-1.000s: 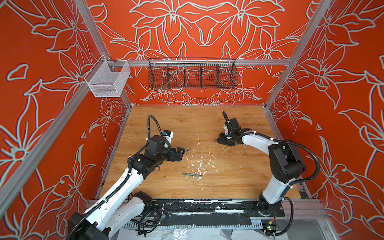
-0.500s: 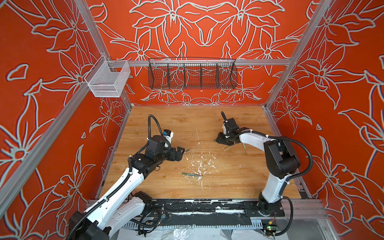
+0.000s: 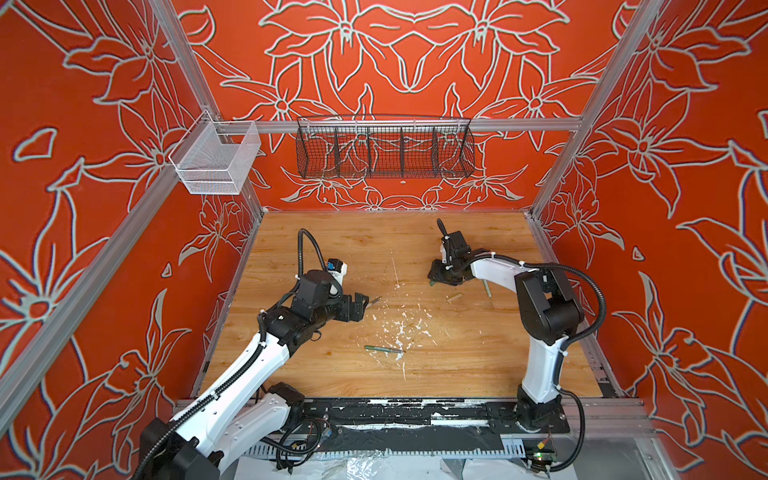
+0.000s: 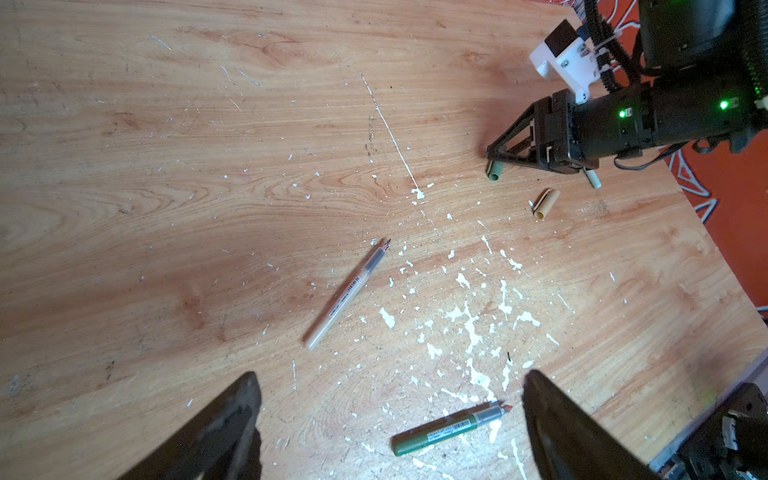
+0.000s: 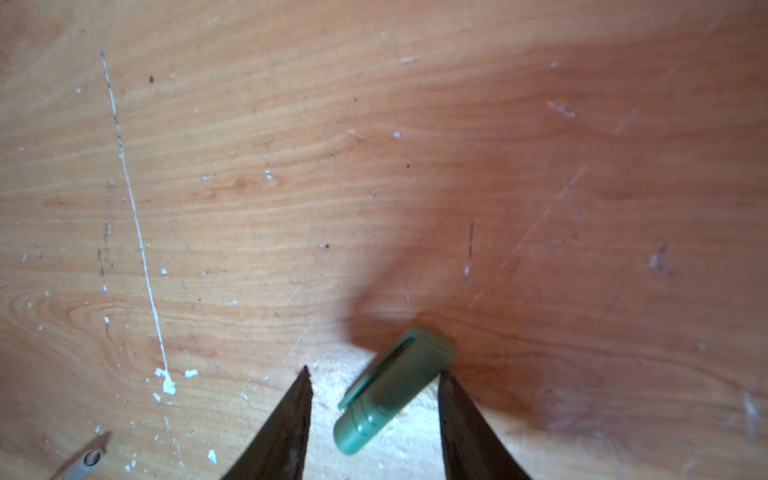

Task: Insert the pens into the pen caps
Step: 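Move the right gripper over the dark green cap and grasp it, then lift the cap with the right gripper while the left gripper moves toward the olive pen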

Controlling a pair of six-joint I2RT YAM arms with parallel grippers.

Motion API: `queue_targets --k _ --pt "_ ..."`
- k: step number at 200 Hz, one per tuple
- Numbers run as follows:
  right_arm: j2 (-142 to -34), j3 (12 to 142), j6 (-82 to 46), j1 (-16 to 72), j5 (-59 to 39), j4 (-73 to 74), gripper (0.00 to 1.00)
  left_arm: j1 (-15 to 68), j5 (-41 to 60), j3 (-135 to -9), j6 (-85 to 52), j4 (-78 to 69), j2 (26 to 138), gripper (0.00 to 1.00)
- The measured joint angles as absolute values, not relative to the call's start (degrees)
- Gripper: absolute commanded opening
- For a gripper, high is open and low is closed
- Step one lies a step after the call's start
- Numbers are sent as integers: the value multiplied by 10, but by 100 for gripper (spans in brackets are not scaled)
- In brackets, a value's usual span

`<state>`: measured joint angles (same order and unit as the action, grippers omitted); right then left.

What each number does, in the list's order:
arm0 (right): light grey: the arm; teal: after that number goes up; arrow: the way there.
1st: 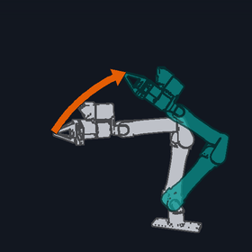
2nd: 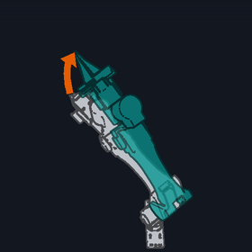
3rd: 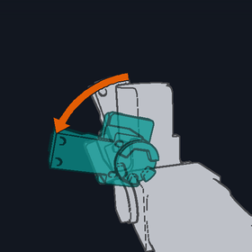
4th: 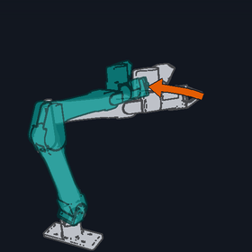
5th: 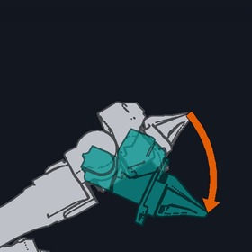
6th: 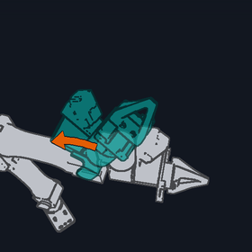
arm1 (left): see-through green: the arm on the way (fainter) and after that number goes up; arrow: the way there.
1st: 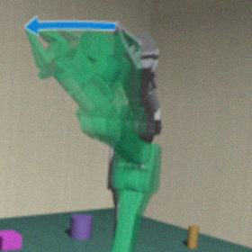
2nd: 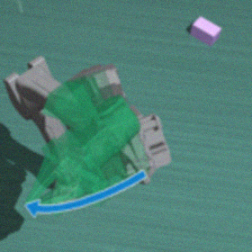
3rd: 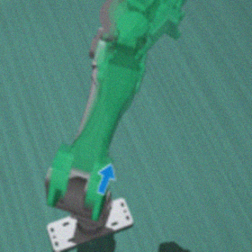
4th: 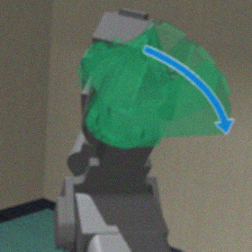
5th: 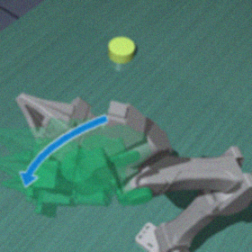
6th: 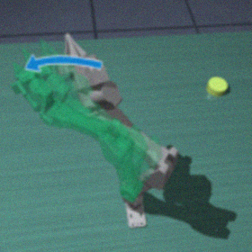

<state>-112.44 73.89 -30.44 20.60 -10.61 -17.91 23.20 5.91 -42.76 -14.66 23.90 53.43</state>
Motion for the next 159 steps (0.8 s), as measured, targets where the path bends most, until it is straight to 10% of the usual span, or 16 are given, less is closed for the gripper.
queue_targets --k 159 --pt "-1158 820 -237 206 -44 -306 40 232 52 -428 -141 239 542 97"
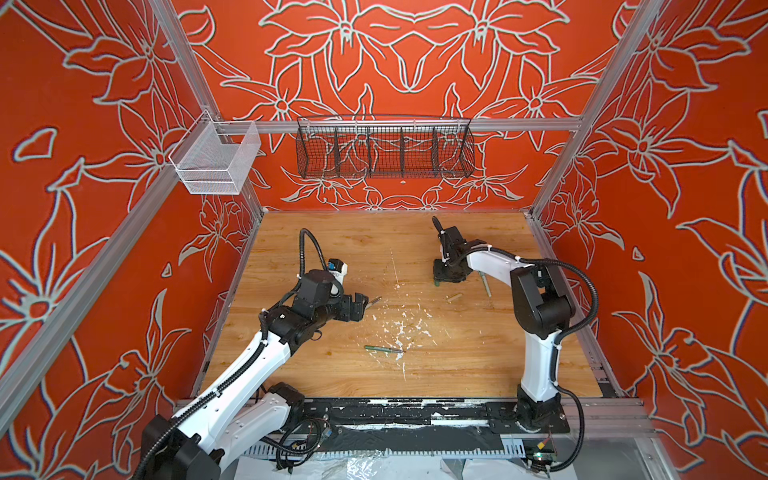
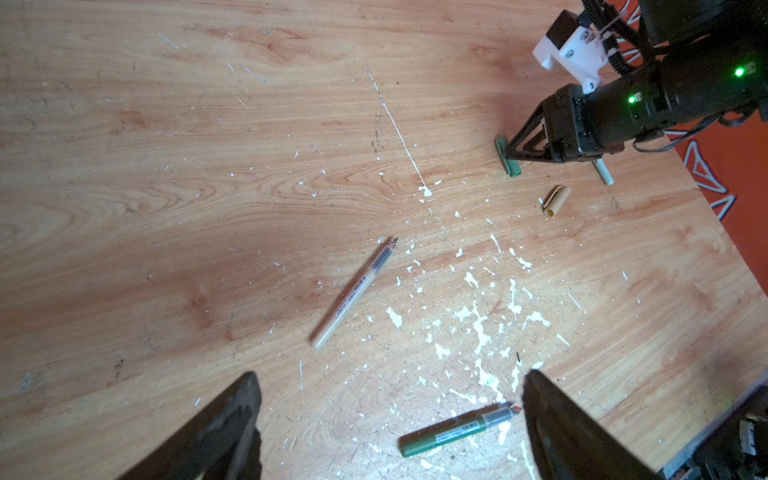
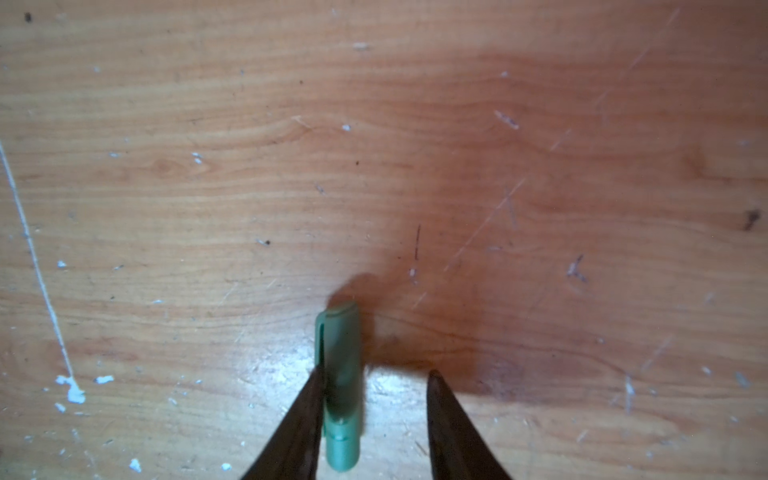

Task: Insert the pens into the pen caps
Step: 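Lift the cap with the right gripper while the left gripper moves toward the olive pen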

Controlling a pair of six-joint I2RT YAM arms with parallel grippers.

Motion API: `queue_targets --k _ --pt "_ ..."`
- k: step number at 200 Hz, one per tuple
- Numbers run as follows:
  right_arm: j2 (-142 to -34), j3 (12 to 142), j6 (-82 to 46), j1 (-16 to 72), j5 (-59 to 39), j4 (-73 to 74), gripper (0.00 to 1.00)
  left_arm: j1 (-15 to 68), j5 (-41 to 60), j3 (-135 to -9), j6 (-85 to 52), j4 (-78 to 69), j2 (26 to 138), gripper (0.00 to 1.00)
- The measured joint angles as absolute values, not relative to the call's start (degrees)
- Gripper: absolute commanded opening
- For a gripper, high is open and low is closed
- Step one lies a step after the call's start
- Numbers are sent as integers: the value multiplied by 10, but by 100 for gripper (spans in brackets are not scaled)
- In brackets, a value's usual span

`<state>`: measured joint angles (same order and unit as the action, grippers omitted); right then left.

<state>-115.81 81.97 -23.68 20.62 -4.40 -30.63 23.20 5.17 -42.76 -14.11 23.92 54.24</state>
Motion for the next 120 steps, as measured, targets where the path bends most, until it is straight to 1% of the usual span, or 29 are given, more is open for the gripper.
queue_targets --k 40,68,120 --pt "-1173 867 -226 207 -42 -315 33 232 52 -428 -141 239 542 97" --pt "-1184 883 -214 212 -32 -331 32 232 56 -427 -142 239 542 97" --pt "-1204 896 -193 222 -9 -369 29 245 97 -422 -142 233 563 97"
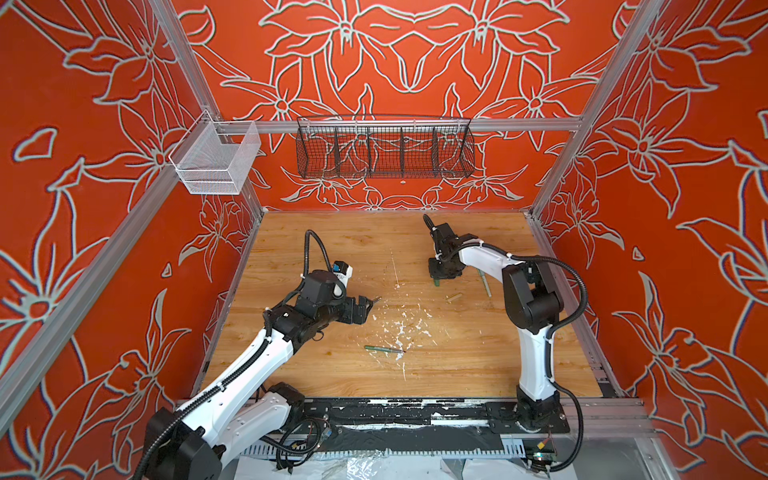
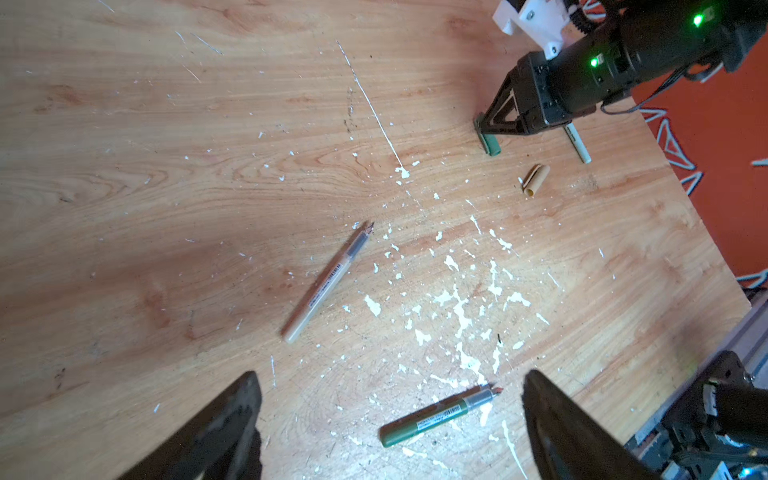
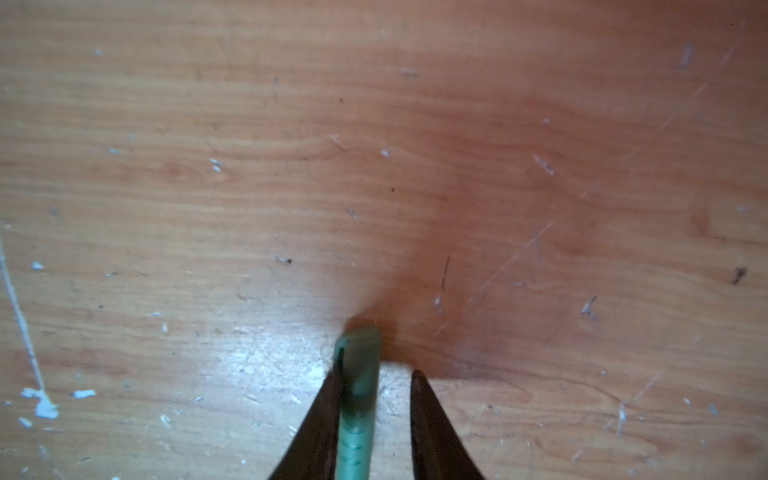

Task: Insert the pens into the pen caps
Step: 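Lift the cap with the right gripper while the left gripper moves toward the olive pen, then lower the left gripper onto the olive green pen nearer the robot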

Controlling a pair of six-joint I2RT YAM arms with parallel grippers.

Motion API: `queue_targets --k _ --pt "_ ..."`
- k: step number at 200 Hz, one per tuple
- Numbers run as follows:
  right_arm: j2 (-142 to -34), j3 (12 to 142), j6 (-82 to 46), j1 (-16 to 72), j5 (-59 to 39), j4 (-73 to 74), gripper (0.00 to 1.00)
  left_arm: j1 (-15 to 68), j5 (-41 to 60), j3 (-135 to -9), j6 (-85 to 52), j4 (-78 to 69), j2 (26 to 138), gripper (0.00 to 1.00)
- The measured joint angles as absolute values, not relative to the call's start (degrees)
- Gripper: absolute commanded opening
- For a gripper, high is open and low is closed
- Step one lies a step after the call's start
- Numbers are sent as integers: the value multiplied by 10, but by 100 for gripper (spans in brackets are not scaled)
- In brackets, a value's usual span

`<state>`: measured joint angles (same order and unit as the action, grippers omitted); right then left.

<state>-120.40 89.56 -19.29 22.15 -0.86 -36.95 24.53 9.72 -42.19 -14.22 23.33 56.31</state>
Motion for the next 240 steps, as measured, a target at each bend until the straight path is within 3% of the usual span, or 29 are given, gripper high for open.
queue_targets --k 58,112,143,240 --pt "-1215 912 -184 222 -9 -376 23 345 91 -422 -164 260 634 98" --pt "-1216 914 -182 224 -14 -374 18 350 76 -422 -183 278 641 97" --pt "-1216 912 -184 224 -30 -371 31 350 73 -422 -190 286 641 97" --pt "-1217 913 -166 229 -20 -386 32 350 65 -422 -196 296 642 97"
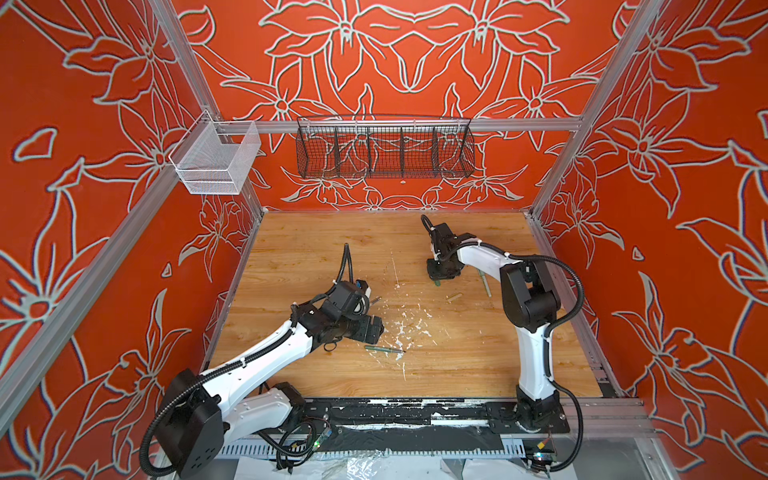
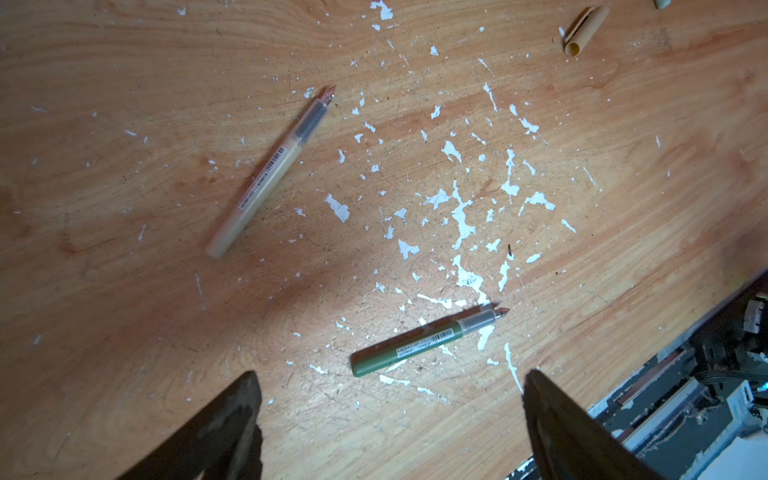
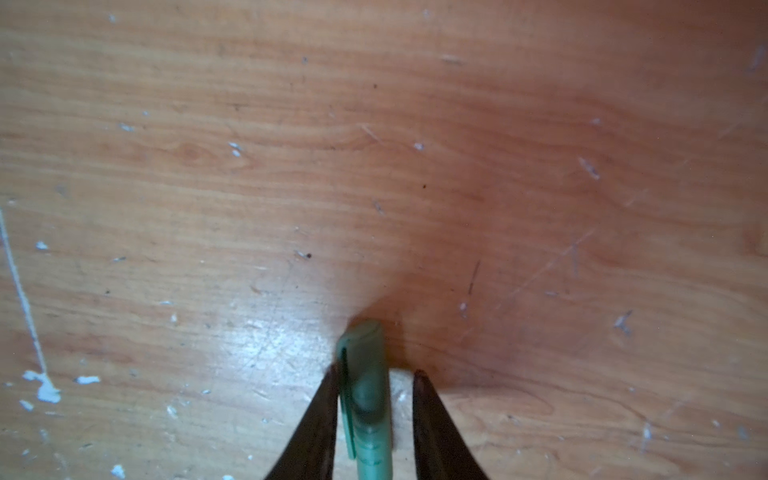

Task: Insert the pens into the pen caps
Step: 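Lower the left gripper onto the olive green pen nearer the robot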

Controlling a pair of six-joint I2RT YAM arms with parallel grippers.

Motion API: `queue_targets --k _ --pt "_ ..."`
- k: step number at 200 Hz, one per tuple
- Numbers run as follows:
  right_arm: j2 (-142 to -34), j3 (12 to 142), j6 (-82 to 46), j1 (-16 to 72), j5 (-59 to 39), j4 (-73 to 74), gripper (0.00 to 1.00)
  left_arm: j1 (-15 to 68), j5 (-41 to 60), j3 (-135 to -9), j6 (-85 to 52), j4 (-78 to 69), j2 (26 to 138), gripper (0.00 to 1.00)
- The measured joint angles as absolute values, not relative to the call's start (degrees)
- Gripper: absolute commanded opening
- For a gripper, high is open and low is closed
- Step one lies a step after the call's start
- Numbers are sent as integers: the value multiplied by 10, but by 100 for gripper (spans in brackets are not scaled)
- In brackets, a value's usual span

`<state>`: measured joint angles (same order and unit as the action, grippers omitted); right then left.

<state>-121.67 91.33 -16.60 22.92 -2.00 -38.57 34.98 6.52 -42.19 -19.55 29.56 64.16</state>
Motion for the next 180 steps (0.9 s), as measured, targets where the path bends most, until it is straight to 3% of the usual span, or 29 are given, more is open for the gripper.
queue_targets --k 135,180 --pt "-1258 978 -136 256 40 -432 30 361 65 -422 -200 311 642 97" --pt "-1258 978 -137 252 25 -433 25 361 65 -422 -205 309 645 97"
